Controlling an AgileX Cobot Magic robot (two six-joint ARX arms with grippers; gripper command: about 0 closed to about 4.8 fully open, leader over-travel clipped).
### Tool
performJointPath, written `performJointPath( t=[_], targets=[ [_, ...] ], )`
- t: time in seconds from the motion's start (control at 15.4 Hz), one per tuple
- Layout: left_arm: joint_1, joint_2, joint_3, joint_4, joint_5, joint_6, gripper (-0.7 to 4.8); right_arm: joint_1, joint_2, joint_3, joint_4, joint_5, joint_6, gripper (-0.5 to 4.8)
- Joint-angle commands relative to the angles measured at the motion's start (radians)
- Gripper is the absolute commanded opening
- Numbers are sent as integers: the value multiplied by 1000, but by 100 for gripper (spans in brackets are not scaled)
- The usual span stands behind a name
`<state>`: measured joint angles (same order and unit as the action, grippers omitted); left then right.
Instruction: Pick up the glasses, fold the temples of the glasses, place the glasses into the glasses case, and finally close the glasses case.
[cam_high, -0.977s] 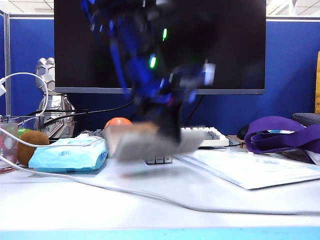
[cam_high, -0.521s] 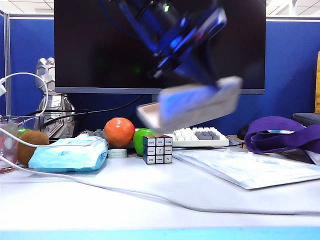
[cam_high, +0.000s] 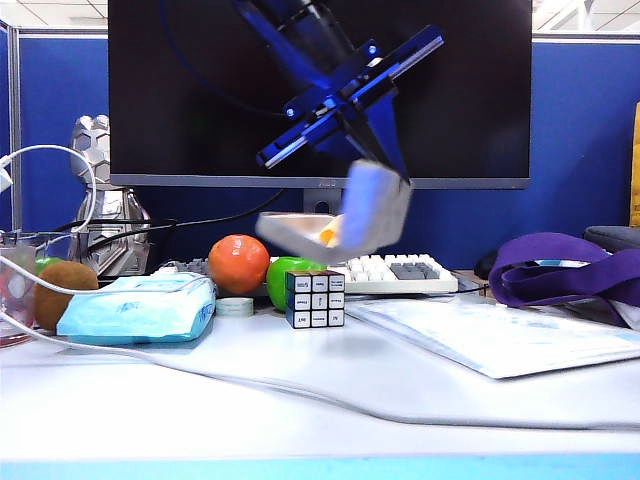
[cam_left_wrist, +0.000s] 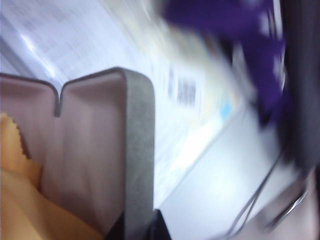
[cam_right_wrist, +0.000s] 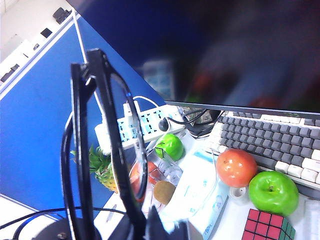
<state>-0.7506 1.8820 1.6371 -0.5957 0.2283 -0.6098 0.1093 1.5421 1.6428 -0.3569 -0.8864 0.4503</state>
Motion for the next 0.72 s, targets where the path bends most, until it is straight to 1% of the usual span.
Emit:
performJointPath(
  t=[0.07, 0.13, 0.2, 0.33, 0.39, 0.46, 0.52, 0.59, 0.65, 0.72],
  targets=[
    [-3, 0, 5, 151, -78, -242, -4, 1, -8, 8, 16, -17, -5, -1],
    [-2, 15, 5, 186, -109, -322, -5, 1, -9, 8, 16, -42, -5, -1],
    [-2, 32, 5, 190, -136, -390, -4, 1, -9, 8, 13, -63, -5, -1],
    [-3, 77, 5, 186, -134, -511, -5, 1, -10, 8, 8, -85, -5, -1],
    [-3, 101, 3, 187, -135, -556, -5, 1, -10, 8, 6, -86, -4, -1],
    [-3, 120, 3, 195, -135, -581, -5, 1, -10, 8, -5, -86, -5, -1],
    [-3, 137, 3, 221, -139, -548, -5, 1, -10, 8, -14, -90, -5, -1],
    [-3, 144, 3, 244, -139, -487, -5, 1, -10, 8, -13, -105, -5, -1],
    [-3, 148, 3, 240, -144, -455, -4, 1, -10, 8, -13, -105, -5, -1],
    [-3, 148, 3, 223, -144, -457, -4, 1, -10, 8, -13, -104, -5, -1]
  ],
)
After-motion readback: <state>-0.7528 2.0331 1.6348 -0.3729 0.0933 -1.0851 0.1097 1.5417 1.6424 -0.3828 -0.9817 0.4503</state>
